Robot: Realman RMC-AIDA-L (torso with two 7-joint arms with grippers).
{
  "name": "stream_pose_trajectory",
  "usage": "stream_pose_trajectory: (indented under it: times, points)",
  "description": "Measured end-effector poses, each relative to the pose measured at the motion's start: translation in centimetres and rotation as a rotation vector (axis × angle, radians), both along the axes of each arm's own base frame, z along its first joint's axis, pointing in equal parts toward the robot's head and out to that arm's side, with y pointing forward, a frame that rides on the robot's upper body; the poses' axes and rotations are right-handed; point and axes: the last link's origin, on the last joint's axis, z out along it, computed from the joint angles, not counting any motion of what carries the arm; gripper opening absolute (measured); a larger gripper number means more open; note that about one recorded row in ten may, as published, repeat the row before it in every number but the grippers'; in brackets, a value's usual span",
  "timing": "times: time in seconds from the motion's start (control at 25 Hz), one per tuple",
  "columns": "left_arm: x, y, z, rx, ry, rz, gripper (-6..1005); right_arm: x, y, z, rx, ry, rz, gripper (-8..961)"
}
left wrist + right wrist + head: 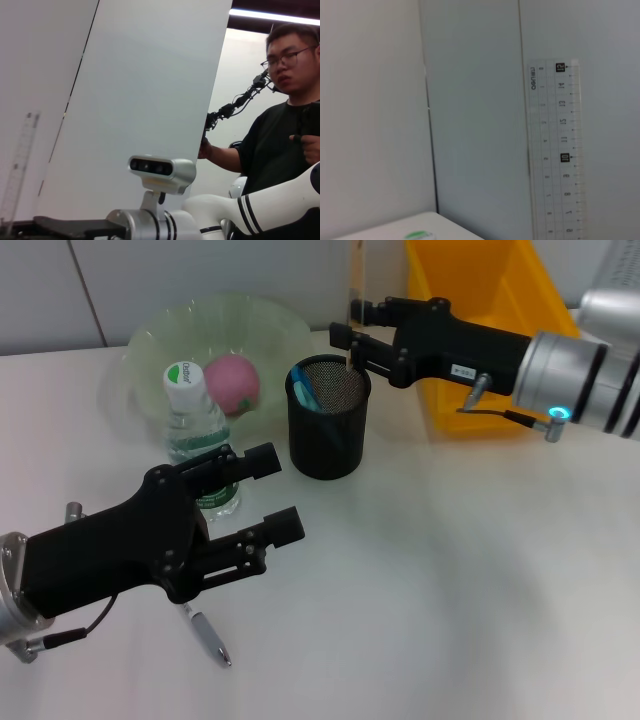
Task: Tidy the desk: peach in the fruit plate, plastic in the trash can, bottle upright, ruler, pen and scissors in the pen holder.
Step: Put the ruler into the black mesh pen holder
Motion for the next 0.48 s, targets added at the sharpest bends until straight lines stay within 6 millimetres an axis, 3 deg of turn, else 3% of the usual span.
stream_pose_trajectory:
  times: [0.48]
  points:
    - [-0.2, 0.2, 0.3, -0.002, -0.009, 0.023, 731, -0.1, 1.6, -2.3, 0.044, -0.109, -0.048, 410]
